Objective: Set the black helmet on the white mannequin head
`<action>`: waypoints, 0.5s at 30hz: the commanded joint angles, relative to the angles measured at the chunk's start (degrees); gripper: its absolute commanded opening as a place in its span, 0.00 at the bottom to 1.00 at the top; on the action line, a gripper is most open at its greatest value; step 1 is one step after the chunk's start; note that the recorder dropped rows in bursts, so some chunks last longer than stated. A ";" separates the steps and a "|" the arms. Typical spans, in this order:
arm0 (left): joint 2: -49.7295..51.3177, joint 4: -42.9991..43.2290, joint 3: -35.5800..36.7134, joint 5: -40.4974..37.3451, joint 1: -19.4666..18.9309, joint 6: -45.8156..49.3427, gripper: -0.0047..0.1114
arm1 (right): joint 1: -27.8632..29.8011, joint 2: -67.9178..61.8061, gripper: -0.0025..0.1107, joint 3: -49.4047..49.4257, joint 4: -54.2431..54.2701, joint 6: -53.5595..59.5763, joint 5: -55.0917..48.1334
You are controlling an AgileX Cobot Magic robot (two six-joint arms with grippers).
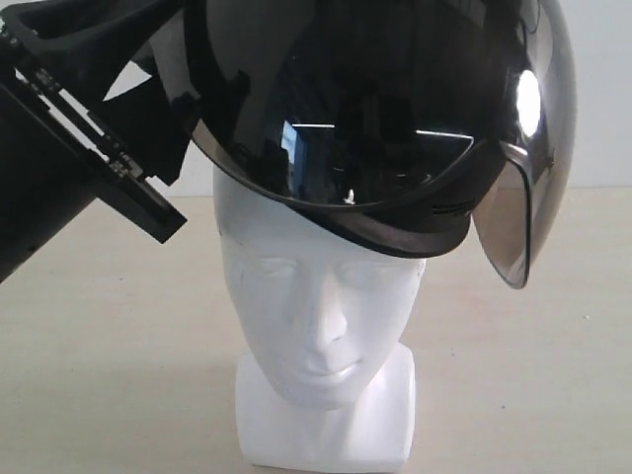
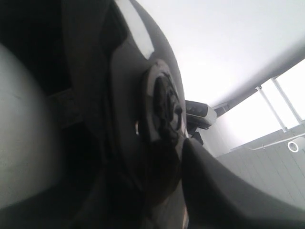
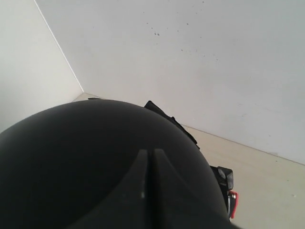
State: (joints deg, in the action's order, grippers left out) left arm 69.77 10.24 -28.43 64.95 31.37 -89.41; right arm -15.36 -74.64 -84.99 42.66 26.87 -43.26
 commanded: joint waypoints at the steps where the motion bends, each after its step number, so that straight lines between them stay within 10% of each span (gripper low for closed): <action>1: -2.05 -3.63 0.77 5.02 -0.41 3.84 0.08 | -0.69 -1.52 0.02 0.99 -1.19 0.25 -6.01; 15: -1.94 -1.48 1.03 5.02 -0.41 4.43 0.08 | -0.69 -1.52 0.02 0.99 -1.19 0.64 -6.72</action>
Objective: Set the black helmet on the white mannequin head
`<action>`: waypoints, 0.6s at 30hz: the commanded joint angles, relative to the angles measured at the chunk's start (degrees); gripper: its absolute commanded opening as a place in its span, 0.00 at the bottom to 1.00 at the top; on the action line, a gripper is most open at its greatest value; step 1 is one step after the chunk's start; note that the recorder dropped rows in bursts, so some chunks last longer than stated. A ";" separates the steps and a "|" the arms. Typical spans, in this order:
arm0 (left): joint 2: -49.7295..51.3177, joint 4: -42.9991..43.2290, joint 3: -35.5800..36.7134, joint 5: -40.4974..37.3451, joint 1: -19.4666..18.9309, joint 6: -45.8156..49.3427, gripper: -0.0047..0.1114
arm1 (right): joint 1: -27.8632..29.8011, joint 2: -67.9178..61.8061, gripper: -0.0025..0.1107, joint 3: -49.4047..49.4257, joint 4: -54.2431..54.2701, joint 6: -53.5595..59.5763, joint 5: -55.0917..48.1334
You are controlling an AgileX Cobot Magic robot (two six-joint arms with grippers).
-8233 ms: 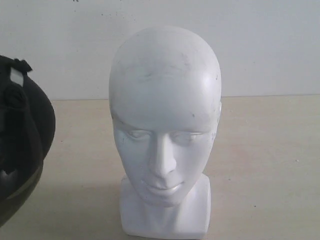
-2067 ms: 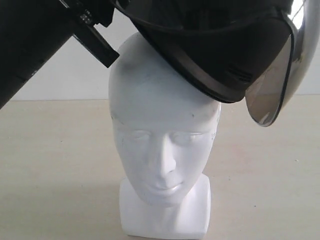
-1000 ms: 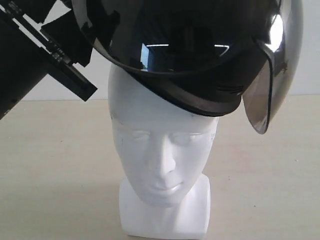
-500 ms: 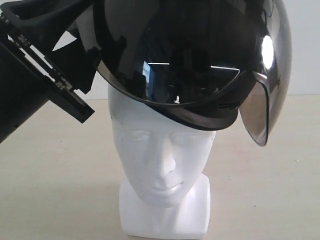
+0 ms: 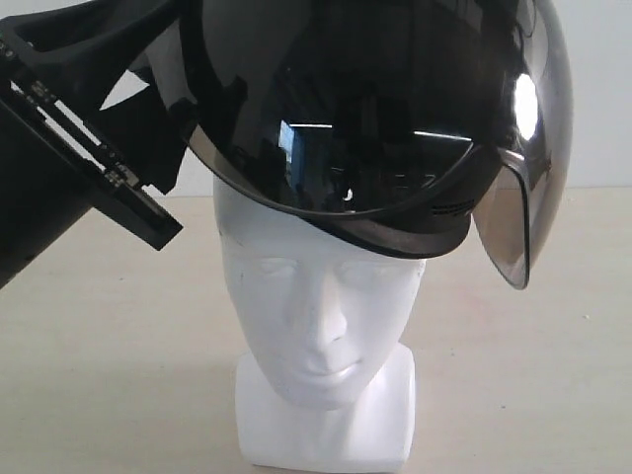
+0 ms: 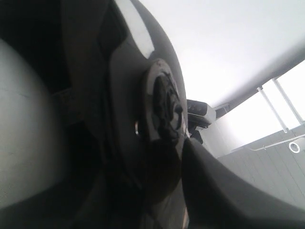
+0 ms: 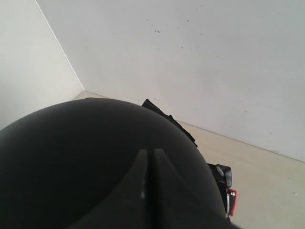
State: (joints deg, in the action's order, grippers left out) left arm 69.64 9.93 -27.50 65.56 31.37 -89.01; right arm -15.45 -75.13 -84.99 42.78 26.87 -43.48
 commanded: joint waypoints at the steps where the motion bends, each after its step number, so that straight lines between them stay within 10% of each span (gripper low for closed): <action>1: -1.81 -1.17 0.10 4.40 -0.41 4.03 0.08 | -0.60 -1.03 0.02 0.99 -1.31 0.64 -6.50; 18: -1.81 -0.21 0.14 -1.78 -0.41 4.99 0.08 | -0.60 -2.91 0.02 0.99 -1.56 1.20 -6.38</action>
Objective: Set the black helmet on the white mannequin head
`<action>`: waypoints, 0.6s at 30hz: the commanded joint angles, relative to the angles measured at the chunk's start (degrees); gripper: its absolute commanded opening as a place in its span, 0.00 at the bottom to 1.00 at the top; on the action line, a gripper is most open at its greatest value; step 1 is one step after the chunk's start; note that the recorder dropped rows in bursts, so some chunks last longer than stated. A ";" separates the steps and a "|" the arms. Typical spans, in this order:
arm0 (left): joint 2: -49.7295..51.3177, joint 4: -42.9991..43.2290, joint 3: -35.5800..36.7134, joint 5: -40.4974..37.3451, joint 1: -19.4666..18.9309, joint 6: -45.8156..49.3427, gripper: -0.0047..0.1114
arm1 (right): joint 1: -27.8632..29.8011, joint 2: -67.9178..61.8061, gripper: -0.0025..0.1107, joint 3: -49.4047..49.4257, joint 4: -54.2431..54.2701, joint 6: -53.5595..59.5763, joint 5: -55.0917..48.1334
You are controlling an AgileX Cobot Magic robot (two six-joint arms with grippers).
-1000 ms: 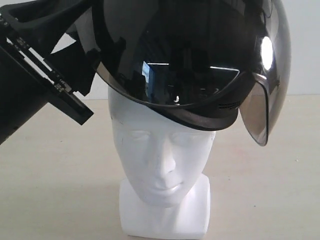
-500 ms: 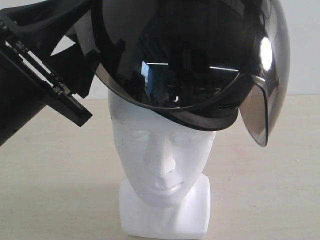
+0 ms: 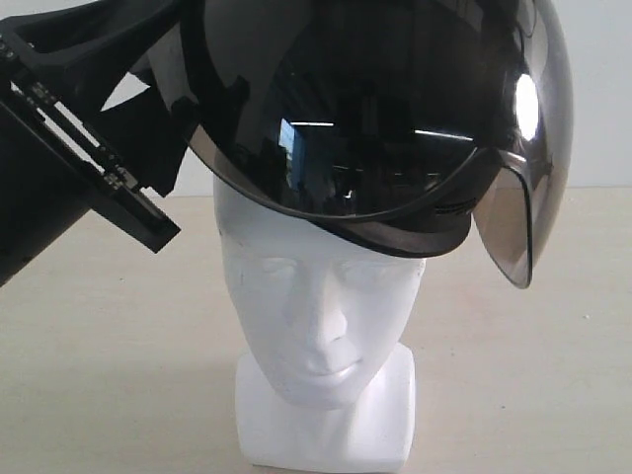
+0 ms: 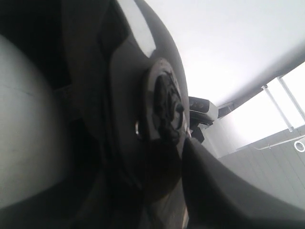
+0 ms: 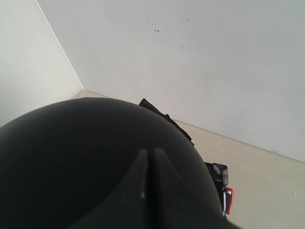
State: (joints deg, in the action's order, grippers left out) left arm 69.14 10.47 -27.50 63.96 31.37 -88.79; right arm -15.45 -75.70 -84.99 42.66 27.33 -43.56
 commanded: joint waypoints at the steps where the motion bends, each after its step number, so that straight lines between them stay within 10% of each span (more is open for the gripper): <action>1: -1.30 -0.75 0.14 -0.32 -0.41 4.91 0.08 | -0.60 -2.77 0.02 0.99 -1.43 0.78 -6.30; 18: -1.30 2.48 0.14 -3.98 -0.41 4.91 0.08 | -0.60 -3.13 0.02 0.99 -1.43 2.78 -7.17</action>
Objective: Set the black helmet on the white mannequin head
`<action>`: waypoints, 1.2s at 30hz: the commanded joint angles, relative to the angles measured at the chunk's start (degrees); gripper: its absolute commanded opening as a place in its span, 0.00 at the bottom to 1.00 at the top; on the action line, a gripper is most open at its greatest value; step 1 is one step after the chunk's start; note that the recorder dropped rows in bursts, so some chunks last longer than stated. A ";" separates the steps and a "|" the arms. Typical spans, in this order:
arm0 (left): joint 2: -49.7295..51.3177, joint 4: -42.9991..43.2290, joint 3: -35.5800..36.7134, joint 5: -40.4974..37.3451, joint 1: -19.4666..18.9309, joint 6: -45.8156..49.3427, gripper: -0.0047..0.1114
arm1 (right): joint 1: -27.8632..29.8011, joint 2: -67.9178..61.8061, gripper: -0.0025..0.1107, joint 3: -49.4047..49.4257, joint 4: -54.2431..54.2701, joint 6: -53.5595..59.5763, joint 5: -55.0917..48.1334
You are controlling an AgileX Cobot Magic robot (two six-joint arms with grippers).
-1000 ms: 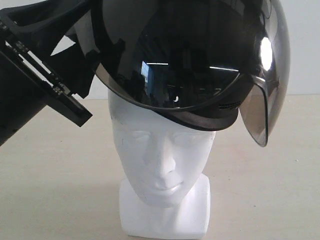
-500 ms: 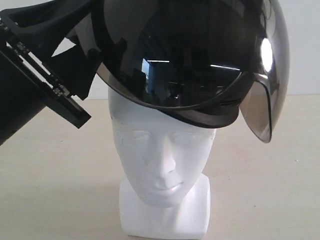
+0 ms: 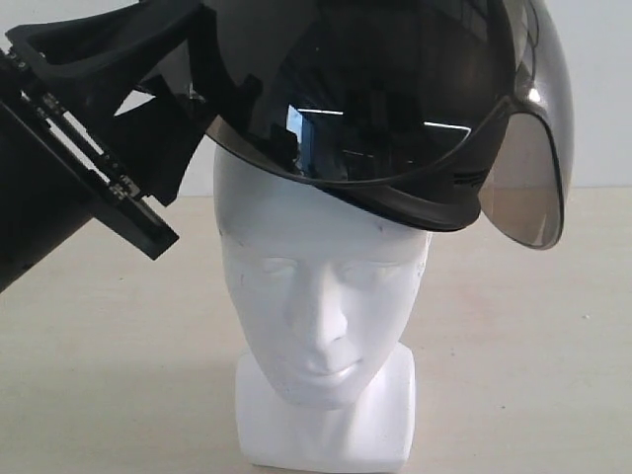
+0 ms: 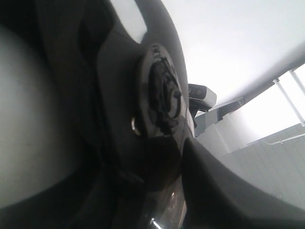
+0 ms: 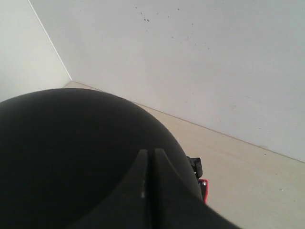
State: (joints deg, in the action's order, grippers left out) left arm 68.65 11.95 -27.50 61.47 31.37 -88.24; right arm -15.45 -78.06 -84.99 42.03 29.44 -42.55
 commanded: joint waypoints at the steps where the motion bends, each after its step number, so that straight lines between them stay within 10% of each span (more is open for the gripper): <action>1: -0.81 1.01 0.14 -1.49 -0.41 4.36 0.08 | -0.60 -0.77 0.02 0.99 -0.80 0.66 -8.29; 19: 1.41 3.95 0.39 3.23 0.00 3.28 0.08 | -0.60 -0.77 0.02 0.99 -0.80 1.06 -11.94; 36: 1.06 8.21 11.85 8.49 0.00 -0.42 0.08 | -15.95 -0.91 0.02 5.62 -16.26 -10.86 -4.12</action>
State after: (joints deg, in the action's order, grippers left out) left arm 70.08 18.75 -15.97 69.64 31.37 -88.96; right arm -30.64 -77.75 -81.36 28.73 19.85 -38.11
